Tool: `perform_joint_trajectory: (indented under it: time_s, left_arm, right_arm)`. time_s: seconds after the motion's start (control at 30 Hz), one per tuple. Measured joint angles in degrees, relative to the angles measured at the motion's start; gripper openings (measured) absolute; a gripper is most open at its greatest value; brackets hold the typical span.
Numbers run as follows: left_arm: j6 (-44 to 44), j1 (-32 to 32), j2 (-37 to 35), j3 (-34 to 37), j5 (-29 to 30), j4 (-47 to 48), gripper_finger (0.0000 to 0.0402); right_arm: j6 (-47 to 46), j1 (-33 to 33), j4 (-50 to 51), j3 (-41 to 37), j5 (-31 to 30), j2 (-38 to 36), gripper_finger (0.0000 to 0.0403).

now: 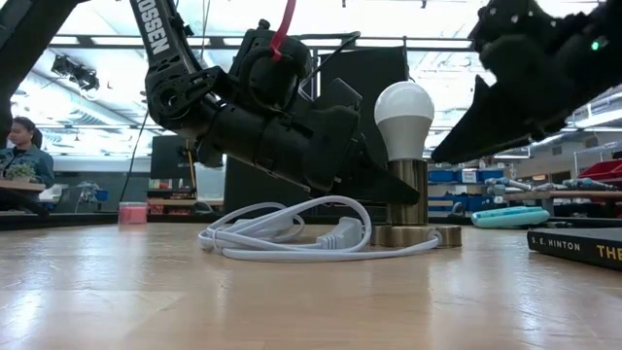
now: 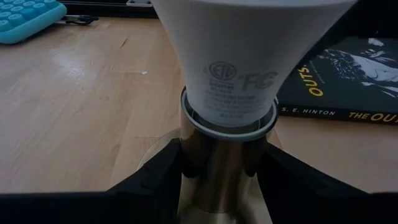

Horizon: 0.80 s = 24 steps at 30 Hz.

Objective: Screw lightbulb
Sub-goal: Insert the white lightbulb into the silver lamp

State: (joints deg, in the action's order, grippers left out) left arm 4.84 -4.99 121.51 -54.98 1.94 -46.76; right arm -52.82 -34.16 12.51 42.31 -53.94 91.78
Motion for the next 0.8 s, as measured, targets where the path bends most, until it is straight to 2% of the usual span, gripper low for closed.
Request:
perform_joint_trajectory:
  time_s: [0.17,0.3,0.6,0.8]
  left_arm:
    - [0.0,0.0,0.0,0.0,0.0,0.0,0.0184]
    - [0.0,0.0,0.0,0.0,0.0,0.0,0.0184]
    - [0.0,0.0,0.0,0.0,0.1,0.2,0.0184]
    - [0.1,-0.1,0.0,0.0,0.4,0.4,0.0184]
  right_arm:
    - [6.3,0.1,-15.4,-4.6,0.1,0.0,0.0291]
    - [12.9,0.9,-23.0,-5.1,1.4,0.0,0.0286]
    - [15.5,3.7,-23.6,-4.1,6.0,0.0,0.0276]
    - [14.1,1.8,-23.3,-4.1,6.3,0.0,0.0269]
